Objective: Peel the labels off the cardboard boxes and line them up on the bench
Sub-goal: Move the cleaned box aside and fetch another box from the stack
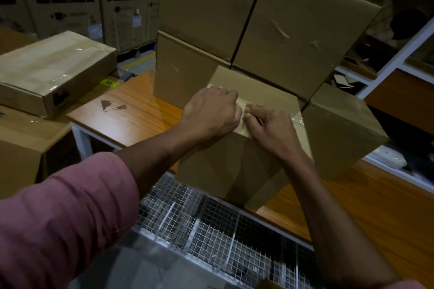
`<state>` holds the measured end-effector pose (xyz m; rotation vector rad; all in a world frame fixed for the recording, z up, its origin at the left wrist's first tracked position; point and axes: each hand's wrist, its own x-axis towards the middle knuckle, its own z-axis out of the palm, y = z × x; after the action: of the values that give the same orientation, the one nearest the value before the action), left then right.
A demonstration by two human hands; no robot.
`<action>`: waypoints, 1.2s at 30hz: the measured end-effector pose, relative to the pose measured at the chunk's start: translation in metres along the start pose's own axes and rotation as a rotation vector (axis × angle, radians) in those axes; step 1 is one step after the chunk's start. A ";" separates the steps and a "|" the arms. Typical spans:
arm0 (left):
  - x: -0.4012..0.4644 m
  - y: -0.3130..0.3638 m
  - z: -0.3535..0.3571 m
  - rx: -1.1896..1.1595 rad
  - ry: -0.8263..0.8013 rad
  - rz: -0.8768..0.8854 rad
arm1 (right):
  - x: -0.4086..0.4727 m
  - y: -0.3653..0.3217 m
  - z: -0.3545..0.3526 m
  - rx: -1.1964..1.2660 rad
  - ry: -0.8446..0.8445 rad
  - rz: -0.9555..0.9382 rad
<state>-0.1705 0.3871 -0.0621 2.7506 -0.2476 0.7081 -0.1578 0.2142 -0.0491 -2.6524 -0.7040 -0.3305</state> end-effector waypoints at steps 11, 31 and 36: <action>0.000 -0.001 0.003 0.002 0.030 0.005 | 0.002 -0.005 -0.001 -0.069 -0.081 0.061; 0.002 -0.001 0.005 0.040 0.059 0.031 | 0.017 -0.004 0.002 -0.083 -0.226 0.079; 0.005 -0.003 0.008 0.029 0.073 0.022 | 0.011 -0.018 0.007 -0.186 0.105 0.221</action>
<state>-0.1622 0.3868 -0.0671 2.7465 -0.2534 0.8223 -0.1567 0.2361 -0.0470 -2.8285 -0.3574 -0.4886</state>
